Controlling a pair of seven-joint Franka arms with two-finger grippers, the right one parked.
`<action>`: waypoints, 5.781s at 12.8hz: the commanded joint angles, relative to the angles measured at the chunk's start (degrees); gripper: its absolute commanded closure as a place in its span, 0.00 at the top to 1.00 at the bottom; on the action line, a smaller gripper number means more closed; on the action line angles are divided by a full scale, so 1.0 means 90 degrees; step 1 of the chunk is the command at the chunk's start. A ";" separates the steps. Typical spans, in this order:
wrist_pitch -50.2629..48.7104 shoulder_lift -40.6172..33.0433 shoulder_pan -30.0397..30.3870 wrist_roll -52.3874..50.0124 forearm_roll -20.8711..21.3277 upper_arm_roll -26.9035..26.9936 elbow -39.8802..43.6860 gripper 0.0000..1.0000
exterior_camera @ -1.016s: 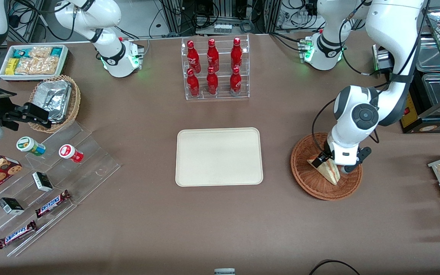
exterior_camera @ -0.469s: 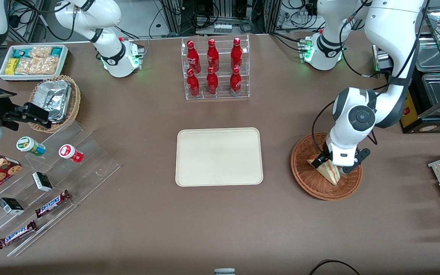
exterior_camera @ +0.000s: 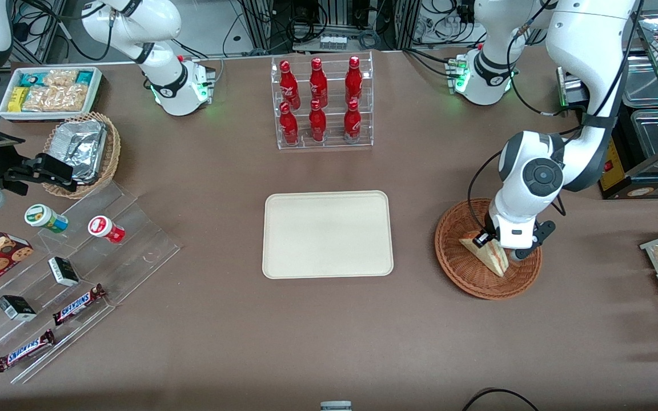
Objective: Place sandwich from basket to tray
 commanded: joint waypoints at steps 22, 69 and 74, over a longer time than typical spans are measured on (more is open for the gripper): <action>-0.2788 0.1360 -0.2802 0.0423 -0.0073 -0.0180 0.3692 0.00; -0.5952 -0.1439 0.0622 0.5850 -0.0679 -0.0141 0.3646 1.00; -0.5670 -0.1821 0.0683 0.6729 -0.1059 0.0512 0.3000 1.00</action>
